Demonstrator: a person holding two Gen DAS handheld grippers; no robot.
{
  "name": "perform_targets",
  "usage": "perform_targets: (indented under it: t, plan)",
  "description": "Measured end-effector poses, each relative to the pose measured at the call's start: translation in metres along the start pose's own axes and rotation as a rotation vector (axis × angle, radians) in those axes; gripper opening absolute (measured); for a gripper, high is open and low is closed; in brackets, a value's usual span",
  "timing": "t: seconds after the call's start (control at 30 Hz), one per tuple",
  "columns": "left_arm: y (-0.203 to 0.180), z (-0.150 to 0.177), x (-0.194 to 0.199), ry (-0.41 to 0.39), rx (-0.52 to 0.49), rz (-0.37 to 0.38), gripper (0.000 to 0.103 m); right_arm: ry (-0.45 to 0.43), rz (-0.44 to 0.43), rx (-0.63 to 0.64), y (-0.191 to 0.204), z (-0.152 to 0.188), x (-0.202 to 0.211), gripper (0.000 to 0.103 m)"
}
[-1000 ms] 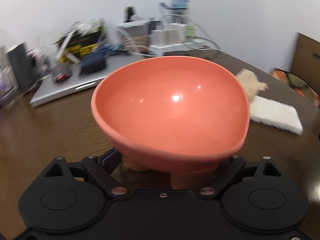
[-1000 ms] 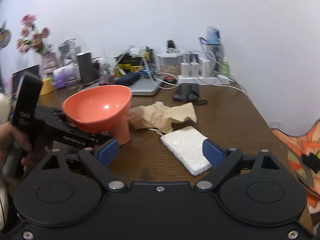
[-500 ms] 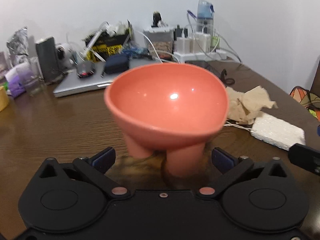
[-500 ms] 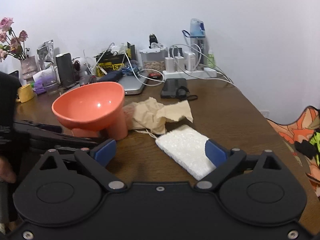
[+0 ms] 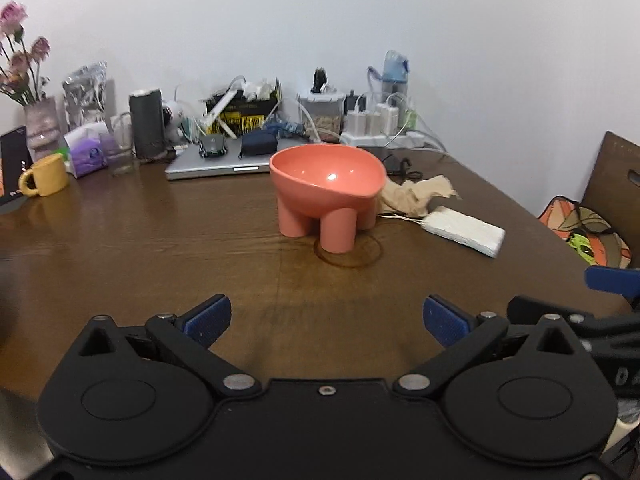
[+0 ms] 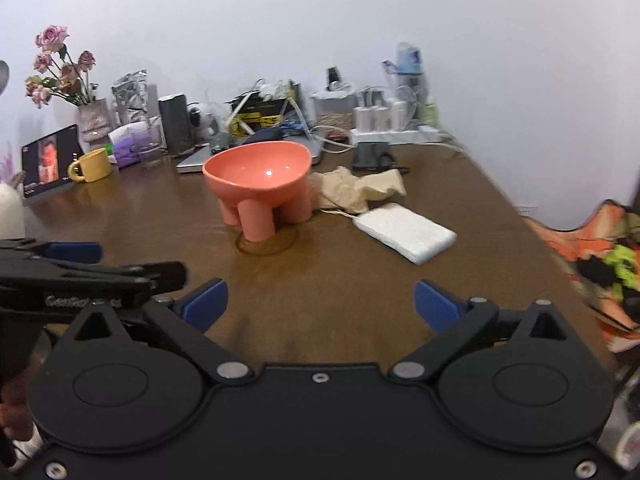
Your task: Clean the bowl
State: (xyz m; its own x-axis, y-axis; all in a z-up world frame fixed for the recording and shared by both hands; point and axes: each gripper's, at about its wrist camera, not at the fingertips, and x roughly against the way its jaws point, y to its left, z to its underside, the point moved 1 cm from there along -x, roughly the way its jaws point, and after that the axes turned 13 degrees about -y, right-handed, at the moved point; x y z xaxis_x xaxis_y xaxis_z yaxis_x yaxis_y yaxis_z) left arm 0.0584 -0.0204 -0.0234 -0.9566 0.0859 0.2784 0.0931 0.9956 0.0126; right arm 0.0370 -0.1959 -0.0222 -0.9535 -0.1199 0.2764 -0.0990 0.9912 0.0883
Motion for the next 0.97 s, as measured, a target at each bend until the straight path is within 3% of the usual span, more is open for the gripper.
perform_targets:
  t: [0.07,0.13,0.23,0.3,0.4,0.97]
  plan:
    - [-0.005,0.014,0.028,0.0,-0.006,0.022,0.103,0.011,0.077,0.001,0.002,0.007,0.027,0.101]
    - [-0.007,0.022,0.042,0.001,0.006,0.035,0.103,0.036,0.094,0.018,0.003,0.015,0.047,0.101]
    - [-0.005,0.032,0.059,-0.008,0.006,0.039,0.103,0.027,0.074,0.045,0.01,0.029,0.083,0.101]
    - [-0.004,0.034,0.061,-0.035,-0.011,-0.001,0.103,0.024,0.04,0.066,0.017,0.032,0.089,0.101]
    - [-0.002,0.034,0.061,-0.04,-0.006,-0.025,0.103,0.018,0.032,0.06,0.018,0.035,0.088,0.101]
    - [0.001,0.035,0.077,-0.101,-0.017,-0.005,0.103,-0.001,0.043,0.015,0.014,0.047,0.08,0.102]
